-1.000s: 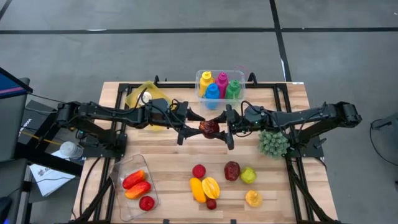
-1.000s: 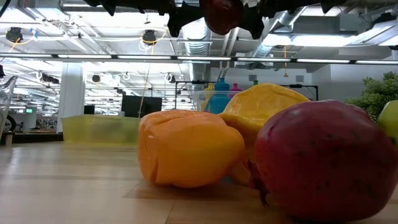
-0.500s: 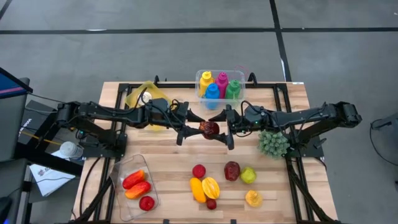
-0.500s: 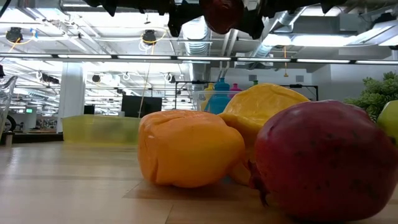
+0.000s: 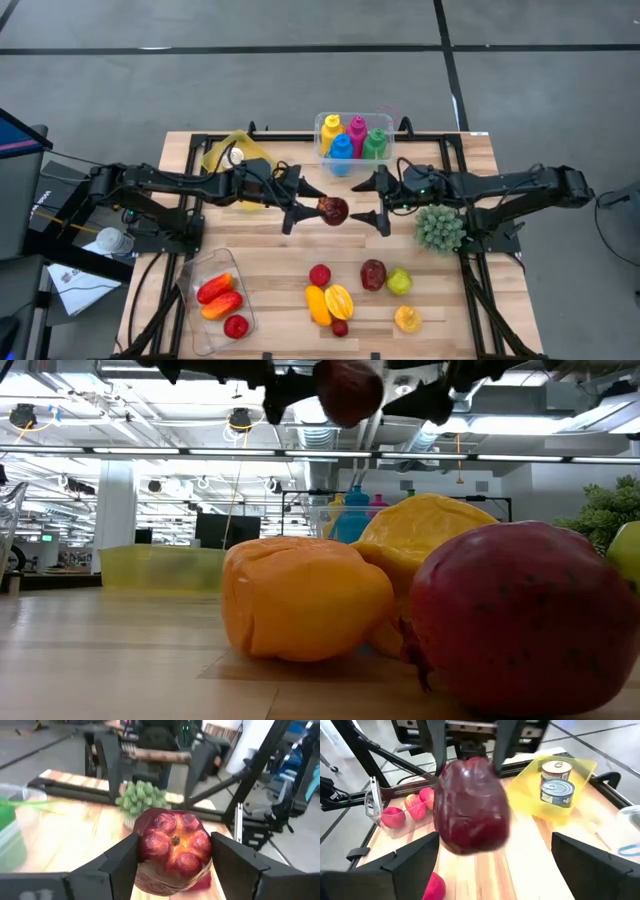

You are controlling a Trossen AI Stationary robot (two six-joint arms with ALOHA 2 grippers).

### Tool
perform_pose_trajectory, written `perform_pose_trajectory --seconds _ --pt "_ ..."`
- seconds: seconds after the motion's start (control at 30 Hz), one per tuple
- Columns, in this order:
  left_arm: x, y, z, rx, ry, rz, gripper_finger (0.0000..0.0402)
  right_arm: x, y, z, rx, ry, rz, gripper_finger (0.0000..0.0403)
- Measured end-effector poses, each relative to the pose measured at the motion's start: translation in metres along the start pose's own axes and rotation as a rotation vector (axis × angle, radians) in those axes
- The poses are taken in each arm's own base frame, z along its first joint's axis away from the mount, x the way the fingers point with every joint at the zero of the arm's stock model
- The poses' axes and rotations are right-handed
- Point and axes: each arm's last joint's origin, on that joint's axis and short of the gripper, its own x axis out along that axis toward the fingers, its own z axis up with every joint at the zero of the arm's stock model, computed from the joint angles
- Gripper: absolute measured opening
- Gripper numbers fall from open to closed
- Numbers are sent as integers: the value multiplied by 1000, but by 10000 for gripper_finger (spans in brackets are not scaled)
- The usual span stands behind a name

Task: Pick & Place Food Item
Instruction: Put the right red apple into the transparent bin

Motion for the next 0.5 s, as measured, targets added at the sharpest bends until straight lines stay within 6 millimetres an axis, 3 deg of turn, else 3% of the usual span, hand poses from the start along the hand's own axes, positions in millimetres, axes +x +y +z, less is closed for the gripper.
perform_pose_trajectory --seconds 0.2,0.5 --pt "-30 -8 3 -22 121 15 218 -19 -2 -4 12 71 -32 372" --pt "-109 -48 -6 -268 417 -30 219 -22 -3 -7 29 107 -45 372"
